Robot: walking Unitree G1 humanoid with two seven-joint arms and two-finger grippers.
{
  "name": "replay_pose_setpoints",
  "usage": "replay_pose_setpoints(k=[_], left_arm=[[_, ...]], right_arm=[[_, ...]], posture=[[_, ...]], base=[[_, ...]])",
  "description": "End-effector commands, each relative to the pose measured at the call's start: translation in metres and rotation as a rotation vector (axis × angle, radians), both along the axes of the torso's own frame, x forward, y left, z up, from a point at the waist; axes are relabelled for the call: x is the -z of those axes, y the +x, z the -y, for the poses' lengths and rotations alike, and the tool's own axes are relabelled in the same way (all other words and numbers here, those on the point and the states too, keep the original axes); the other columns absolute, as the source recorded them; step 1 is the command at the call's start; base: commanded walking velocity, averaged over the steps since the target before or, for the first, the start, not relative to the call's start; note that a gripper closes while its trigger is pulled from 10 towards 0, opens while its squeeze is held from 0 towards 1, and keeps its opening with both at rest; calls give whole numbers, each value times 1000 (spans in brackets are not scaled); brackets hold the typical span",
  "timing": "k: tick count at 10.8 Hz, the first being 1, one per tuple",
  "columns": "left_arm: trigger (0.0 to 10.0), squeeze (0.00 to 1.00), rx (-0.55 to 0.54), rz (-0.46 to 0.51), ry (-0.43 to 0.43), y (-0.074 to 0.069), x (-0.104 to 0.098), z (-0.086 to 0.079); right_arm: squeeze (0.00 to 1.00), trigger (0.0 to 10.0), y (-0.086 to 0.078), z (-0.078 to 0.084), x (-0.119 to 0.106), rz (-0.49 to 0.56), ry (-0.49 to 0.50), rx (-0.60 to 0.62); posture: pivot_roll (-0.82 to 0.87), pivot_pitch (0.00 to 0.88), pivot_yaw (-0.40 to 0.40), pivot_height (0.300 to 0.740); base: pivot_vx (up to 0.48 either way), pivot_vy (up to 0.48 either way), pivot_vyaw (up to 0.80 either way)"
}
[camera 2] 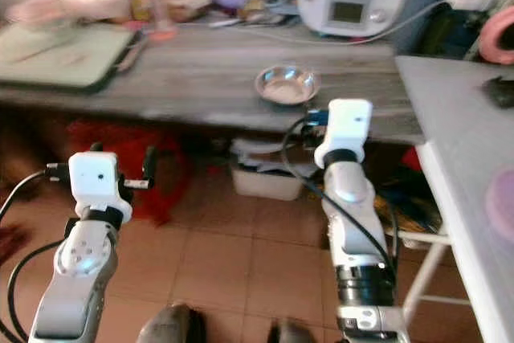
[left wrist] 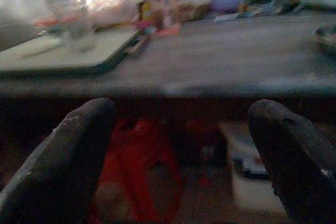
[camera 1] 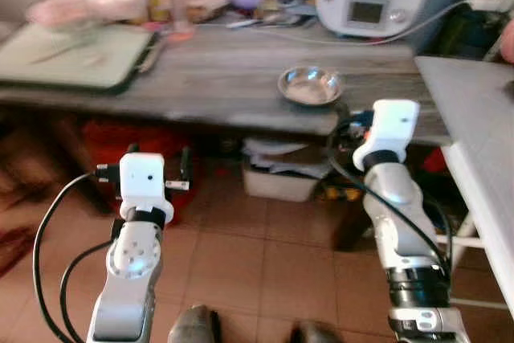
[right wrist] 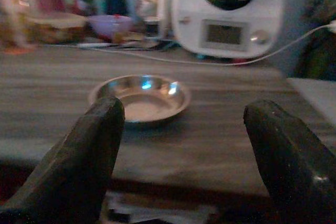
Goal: Setting the table
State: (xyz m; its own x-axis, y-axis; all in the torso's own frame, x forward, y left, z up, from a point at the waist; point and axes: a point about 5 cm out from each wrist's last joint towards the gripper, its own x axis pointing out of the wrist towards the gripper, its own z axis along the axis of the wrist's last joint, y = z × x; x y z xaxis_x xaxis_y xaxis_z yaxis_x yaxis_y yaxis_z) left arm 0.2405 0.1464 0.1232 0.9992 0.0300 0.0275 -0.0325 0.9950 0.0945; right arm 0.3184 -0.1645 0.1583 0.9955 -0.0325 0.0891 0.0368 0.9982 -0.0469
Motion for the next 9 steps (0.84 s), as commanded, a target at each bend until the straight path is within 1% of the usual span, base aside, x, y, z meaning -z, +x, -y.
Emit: replay_pose_setpoints(k=[1, 2, 3, 4, 6, 7, 9], left_arm=[[10000, 0, 19, -16, -4, -2, 5, 3], [10000, 0, 20, -45, -21, -5, 11, 6], [10000, 0, 35, -52, -22, -7, 13, 9], [10000, 0, 72, -37, -21, -3, 10, 13], [10000, 0, 88, 31, -47, 6, -5, 7], [10000, 0, 110, 41, -60, 6, -8, 9], [10000, 0, 131, 41, -53, 1, -9, 11]], right_arm=[[0, 10000, -2, 2, 3, 4, -3, 0], [0, 10000, -3, 2, 7, 2, 6, 5], [0, 10000, -4, 0, 7, 4, 24, -4], [0, 10000, -2, -3, 4, 10, 27, -14], [0, 10000, 1, -7, -4, 46, 13, -37], [0, 10000, 2, -9, -5, 49, 6, -45], [0, 10000, 2, -12, -9, 73, -41, -78]], posture=[[44, 15, 30, 740], [45, 6, 41, 740], [39, 6, 49, 740], [40, 20, 46, 740], [43, 22, 44, 740], [45, 18, 40, 740], [50, 23, 38, 740]], base=[[0, 0, 0], [0, 0, 0], [0, 0, 0], [0, 0, -544], [0, 0, -800], [0, 0, -800], [0, 0, 0]])
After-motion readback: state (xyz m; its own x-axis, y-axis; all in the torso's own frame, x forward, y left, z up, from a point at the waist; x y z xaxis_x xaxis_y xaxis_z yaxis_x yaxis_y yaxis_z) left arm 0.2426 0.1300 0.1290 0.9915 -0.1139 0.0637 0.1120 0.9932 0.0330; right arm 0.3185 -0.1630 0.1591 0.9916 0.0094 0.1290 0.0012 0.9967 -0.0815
